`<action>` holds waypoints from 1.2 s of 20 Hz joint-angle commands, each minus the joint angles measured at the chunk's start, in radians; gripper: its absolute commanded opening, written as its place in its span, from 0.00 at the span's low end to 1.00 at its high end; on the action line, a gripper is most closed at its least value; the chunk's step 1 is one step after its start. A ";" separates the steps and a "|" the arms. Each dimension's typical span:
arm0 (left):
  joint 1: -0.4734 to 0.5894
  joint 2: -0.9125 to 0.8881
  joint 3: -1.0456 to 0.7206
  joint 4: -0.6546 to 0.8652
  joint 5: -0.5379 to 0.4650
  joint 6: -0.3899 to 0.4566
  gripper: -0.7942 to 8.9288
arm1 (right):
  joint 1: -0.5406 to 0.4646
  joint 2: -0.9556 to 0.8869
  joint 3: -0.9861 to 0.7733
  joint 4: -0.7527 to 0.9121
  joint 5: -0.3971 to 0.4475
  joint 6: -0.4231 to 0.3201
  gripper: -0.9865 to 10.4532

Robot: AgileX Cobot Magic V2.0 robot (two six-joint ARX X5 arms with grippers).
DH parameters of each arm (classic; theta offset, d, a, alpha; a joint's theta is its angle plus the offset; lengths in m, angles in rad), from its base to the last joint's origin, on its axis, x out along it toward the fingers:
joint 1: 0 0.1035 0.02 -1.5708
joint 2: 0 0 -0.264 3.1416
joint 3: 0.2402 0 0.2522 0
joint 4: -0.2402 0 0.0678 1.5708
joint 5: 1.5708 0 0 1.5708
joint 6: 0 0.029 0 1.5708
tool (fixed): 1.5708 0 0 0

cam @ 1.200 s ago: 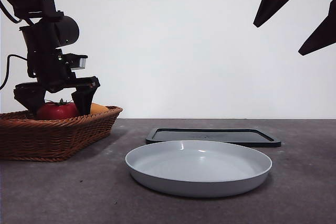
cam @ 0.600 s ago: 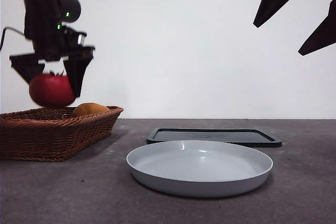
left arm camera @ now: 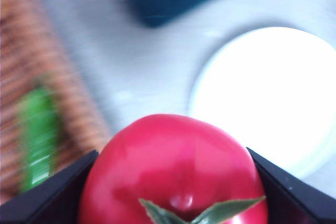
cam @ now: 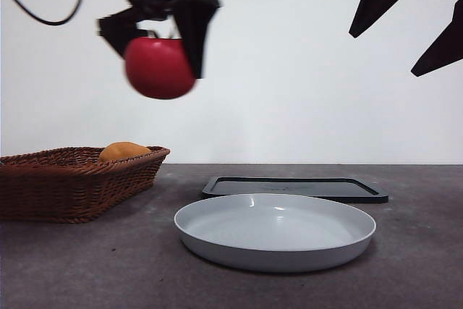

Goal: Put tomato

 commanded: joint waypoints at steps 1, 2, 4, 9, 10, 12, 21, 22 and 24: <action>-0.069 0.024 0.001 0.029 0.006 -0.003 0.39 | 0.005 0.008 0.016 0.010 -0.002 -0.007 0.60; -0.094 0.024 -0.011 0.045 0.006 -0.003 0.39 | 0.005 0.008 0.016 0.010 -0.002 -0.007 0.60; -0.134 0.024 -0.053 0.082 0.006 -0.003 0.39 | 0.005 0.008 0.016 0.010 -0.002 -0.007 0.60; -0.198 0.024 -0.185 0.202 0.006 -0.014 0.39 | 0.005 0.008 0.016 0.010 -0.002 -0.007 0.60; -0.212 0.024 -0.206 0.235 0.006 -0.018 0.39 | 0.005 0.008 0.016 0.010 -0.002 -0.007 0.60; -0.234 0.031 -0.222 0.278 0.006 -0.023 0.39 | 0.005 0.008 0.016 0.010 -0.002 -0.008 0.60; -0.278 0.113 -0.222 0.368 0.006 -0.044 0.39 | 0.005 0.008 0.016 0.010 -0.002 -0.007 0.60; -0.278 0.127 -0.222 0.367 0.006 -0.044 0.39 | 0.005 0.008 0.016 0.010 -0.002 -0.007 0.60; -0.278 0.148 -0.222 0.369 0.006 -0.043 0.39 | 0.005 0.008 0.016 0.010 -0.002 -0.007 0.60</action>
